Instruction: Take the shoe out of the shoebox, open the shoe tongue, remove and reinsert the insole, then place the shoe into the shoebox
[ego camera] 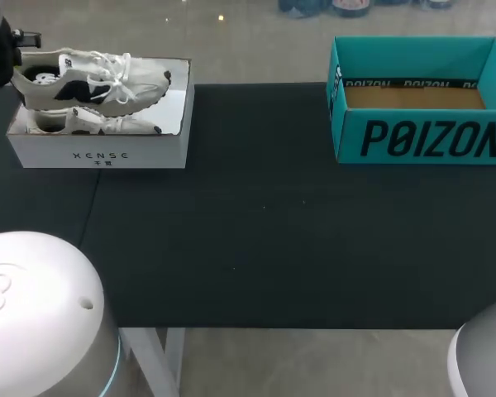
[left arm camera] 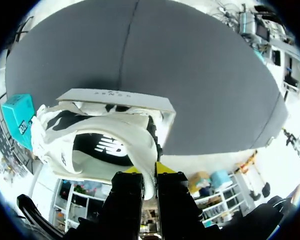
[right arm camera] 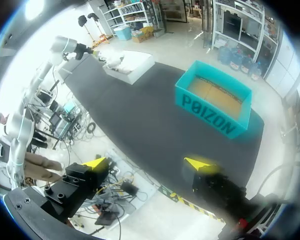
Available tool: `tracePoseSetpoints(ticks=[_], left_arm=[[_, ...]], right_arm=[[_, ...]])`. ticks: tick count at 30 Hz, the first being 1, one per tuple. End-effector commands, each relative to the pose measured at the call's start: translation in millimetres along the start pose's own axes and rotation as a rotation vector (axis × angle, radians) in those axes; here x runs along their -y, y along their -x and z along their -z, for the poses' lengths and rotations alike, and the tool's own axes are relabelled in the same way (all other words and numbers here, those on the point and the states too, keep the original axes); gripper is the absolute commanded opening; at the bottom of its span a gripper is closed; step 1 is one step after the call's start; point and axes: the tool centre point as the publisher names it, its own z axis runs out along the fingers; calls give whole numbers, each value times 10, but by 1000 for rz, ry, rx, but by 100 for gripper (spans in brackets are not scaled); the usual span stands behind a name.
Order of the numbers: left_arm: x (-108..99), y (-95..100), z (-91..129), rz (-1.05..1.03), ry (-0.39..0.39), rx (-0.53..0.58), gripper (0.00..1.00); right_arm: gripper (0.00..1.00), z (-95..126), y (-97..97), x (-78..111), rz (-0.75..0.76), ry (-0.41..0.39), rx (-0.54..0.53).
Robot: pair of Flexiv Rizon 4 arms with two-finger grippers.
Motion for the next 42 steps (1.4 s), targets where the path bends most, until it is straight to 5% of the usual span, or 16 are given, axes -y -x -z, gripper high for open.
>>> tracePoseSetpoints(ticks=[1,19,42], left_arm=[[-380,12,-159,-1,-39,-32,0],[-860,-121,-666,-24,-70,-35,0],[-1122,-287,-1572,55,-129,-29,0]], right_arm=[[100,9,13,-27,-1,-7,-2],[100,9,13,-27,-1,-7,-2],[100,9,13,-27,-1,-7,-2]])
